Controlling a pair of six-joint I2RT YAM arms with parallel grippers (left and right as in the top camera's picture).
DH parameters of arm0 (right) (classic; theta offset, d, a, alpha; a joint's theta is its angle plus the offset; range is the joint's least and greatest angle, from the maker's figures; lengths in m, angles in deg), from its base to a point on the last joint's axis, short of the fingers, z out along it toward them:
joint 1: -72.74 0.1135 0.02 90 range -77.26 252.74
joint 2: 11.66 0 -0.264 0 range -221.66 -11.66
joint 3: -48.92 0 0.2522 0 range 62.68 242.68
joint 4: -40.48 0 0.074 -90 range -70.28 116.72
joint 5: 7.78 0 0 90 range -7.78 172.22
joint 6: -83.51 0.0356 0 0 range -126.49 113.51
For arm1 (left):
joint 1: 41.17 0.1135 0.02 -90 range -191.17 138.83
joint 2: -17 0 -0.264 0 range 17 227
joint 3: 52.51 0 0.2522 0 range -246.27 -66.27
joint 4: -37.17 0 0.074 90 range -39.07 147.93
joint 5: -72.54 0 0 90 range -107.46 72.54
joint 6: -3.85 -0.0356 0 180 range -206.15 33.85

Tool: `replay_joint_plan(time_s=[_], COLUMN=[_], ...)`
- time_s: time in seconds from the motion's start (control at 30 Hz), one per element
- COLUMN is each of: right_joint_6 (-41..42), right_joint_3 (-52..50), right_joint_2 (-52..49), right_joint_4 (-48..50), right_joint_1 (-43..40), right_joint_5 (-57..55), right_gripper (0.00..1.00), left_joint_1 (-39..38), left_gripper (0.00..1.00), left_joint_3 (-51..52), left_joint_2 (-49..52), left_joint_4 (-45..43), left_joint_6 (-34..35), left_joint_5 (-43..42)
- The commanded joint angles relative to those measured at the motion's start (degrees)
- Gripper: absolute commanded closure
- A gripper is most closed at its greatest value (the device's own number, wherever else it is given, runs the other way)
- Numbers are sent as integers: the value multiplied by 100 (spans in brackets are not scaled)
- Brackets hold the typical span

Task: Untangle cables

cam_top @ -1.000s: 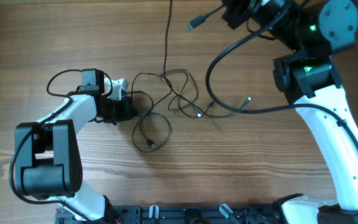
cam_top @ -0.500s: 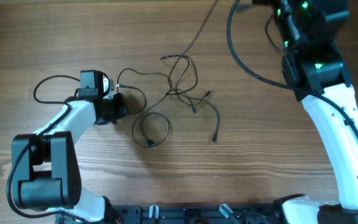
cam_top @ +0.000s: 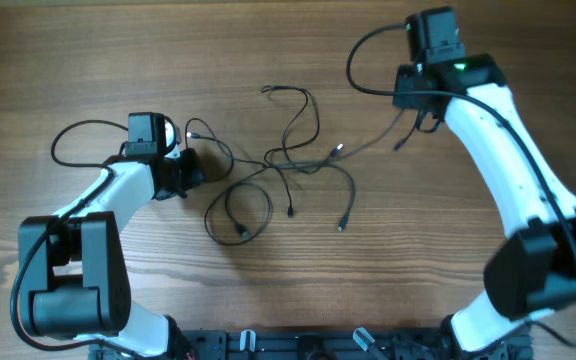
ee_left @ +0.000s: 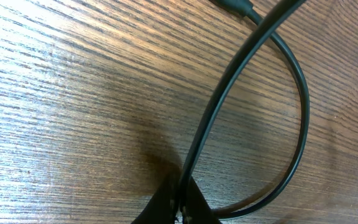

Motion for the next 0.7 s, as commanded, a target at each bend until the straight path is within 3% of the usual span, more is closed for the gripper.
replay_joint_plan(time_s=[0.0,0.17,0.2,0.33,0.5,0.67], right_joint_6=[-212,-304,-306,-656,-1078,-1231], right_joint_3=[-20,-20,-20,-20,238,929], right_joint_2=[-680,-1104,-1115,-1113,-925,-710], right_joint_4=[-190,-332,-323,-269,-330,-422], right_joint_1=[-24,-24,-24,-24,-13,-13], right_joint_5=[-140,-345,-398,-372,-140,1329], right_gripper=[96,94,89,44,35,24], left_joint_1=[129,129,129,129,129,129], left_gripper=[94,94,94,93,87,82], left_joint_3=[420,420,420,420,420,420], left_joint_2=[509,509,509,509,509,509], left_joint_4=[151,149,149,120,105,87], left_joint_6=[28,28,28,28,28,26], left_joint_5=[1130,1130,1130,1126,1071,1021])
